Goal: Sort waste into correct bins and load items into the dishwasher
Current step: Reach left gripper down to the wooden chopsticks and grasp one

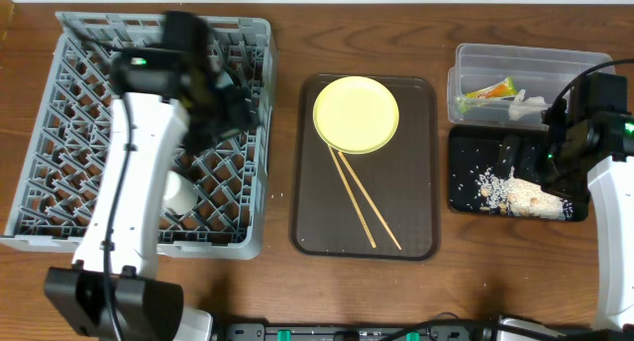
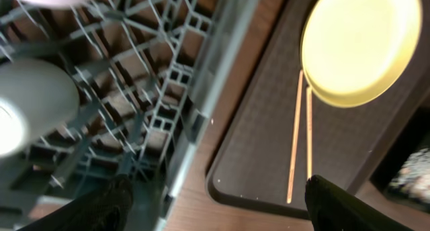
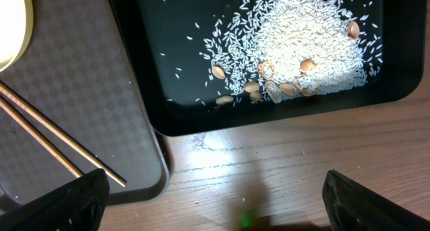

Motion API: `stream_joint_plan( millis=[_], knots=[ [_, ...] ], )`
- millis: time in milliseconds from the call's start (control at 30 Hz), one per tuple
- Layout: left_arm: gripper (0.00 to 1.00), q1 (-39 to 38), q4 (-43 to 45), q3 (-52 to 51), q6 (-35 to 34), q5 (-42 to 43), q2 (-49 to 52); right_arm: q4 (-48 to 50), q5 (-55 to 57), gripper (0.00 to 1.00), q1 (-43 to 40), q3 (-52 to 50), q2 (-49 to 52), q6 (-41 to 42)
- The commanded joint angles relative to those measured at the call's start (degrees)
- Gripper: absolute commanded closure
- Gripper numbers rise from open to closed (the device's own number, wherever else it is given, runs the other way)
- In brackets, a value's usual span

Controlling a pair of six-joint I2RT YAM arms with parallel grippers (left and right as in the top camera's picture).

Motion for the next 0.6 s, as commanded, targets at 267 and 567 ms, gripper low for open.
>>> stream_joint_plan(
  millis=[267,567],
  knots=[
    [0.16,-21.6,3.0,-8.8,-18.4,-11.3,-1.4,-0.4,0.6,0.01,-1.4,1.2,-0.5,-0.1],
    [0.12,-30.1,19.5,-18.3,-19.7,-12.1,-1.3,-0.4,0.6,0.01,-1.4,1.2,-0.5,-0.1]
  ],
)
